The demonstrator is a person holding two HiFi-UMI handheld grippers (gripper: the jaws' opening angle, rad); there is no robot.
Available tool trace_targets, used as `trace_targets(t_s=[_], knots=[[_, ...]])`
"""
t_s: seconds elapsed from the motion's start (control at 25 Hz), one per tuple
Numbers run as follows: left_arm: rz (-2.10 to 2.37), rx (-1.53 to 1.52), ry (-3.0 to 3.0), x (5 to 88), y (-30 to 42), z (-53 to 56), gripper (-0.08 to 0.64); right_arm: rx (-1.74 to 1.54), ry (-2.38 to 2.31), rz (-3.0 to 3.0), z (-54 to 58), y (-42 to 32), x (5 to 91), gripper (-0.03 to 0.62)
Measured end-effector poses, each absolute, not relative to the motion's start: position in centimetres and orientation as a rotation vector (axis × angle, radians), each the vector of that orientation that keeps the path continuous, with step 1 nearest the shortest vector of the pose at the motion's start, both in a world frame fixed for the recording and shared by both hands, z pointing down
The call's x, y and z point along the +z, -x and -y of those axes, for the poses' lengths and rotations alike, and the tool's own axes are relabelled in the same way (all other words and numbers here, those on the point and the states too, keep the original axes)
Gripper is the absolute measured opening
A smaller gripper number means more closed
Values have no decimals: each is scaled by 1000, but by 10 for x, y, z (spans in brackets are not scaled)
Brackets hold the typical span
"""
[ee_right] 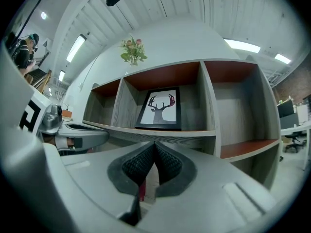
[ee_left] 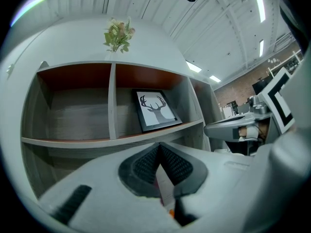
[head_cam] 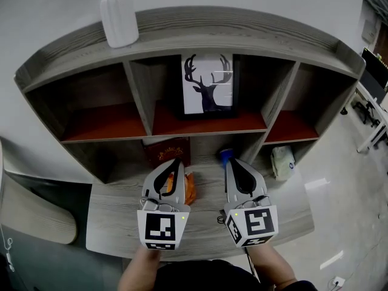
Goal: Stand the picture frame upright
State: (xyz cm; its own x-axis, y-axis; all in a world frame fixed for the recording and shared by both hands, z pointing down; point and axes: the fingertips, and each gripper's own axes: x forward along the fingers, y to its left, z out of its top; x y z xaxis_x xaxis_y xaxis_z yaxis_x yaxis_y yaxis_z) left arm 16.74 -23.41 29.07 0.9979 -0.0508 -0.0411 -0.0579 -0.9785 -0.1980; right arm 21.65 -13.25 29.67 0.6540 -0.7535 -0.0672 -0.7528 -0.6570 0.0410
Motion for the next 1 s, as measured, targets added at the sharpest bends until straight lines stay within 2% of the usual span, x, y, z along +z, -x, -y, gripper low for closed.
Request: trace_targets(t_s=[1.0], knots=[[-95, 20, 2954, 293, -163, 234, -3, -128, -2834, 1299, 135, -213, 298, 0]])
